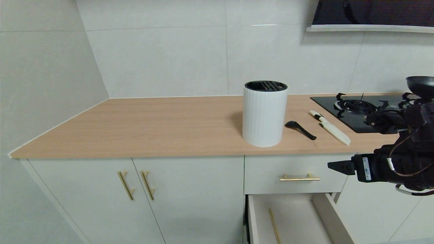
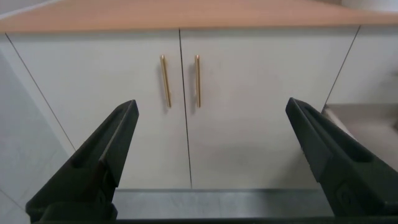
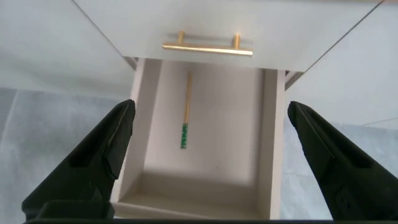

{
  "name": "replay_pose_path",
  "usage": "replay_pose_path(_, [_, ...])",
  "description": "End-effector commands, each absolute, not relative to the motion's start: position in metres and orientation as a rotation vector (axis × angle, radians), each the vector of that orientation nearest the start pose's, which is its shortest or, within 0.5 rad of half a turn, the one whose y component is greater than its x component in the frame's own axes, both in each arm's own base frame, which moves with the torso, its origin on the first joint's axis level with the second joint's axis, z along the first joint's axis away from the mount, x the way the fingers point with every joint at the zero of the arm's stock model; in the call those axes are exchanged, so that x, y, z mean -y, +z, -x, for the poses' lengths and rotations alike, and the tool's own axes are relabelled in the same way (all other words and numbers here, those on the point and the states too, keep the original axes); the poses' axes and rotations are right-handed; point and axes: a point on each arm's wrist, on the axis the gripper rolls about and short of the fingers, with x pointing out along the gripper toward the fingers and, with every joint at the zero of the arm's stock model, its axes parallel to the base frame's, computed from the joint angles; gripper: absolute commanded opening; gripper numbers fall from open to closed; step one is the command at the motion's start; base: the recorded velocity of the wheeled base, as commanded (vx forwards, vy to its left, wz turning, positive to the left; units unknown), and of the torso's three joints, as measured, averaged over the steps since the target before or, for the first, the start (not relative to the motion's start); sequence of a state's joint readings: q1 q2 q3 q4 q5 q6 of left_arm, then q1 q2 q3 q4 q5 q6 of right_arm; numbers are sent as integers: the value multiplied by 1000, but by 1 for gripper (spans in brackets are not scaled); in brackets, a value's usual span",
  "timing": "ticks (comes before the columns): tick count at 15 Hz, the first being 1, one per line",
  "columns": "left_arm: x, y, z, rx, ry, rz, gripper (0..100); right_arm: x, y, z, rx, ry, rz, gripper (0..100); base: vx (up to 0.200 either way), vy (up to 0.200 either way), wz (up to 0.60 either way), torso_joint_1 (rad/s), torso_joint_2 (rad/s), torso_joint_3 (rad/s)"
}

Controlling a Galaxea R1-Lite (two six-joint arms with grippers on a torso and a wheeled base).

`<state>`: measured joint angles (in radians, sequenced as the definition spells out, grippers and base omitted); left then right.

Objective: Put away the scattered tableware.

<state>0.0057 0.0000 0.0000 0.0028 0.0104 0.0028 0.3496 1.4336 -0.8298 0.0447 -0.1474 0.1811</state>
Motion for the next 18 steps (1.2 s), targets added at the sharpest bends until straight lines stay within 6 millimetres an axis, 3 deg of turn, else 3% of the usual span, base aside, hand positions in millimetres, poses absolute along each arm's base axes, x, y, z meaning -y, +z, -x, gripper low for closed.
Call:
replay_pose_path(1, [0, 75, 23, -3, 17, -3, 100, -75, 197, -216, -649, 137, -13, 100, 0, 0, 0, 207, -500, -276])
replay_pose_path(6, [0, 75, 23, -3, 17, -3, 100, -73, 201, -216, -623, 131, -22, 100, 0, 0, 0, 177, -406, -231])
replay_pose_path(8, [0, 75, 23, -3, 17, -3, 100, -67, 201, -229, -579, 110, 4, 100, 0, 0, 0, 39, -85, -58])
replay_pose_path(10, [0, 75, 23, -3, 17, -3, 100, -60, 200, -264, -501, 79, 20, 100, 0, 0, 0, 0, 0, 0])
replay_pose_path(11, [0, 75, 23, -3, 17, -3, 100, -57, 201, -298, -458, 56, 38, 100, 0, 0, 0, 0, 0, 0])
replay_pose_path(12, [0, 75, 23, -3, 17, -3, 100, -57, 202, -319, -448, 74, 66, 100, 0, 0, 0, 0, 0, 0])
replay_pose_path(14, [0, 75, 23, -3, 17, -3, 100, -57, 198, -349, -440, 187, 80, 100, 0, 0, 0, 0, 0, 0])
replay_pose_path(18, [0, 75, 23, -3, 17, -3, 100, -40, 164, -400, -464, 338, 139, 100, 0, 0, 0, 0, 0, 0])
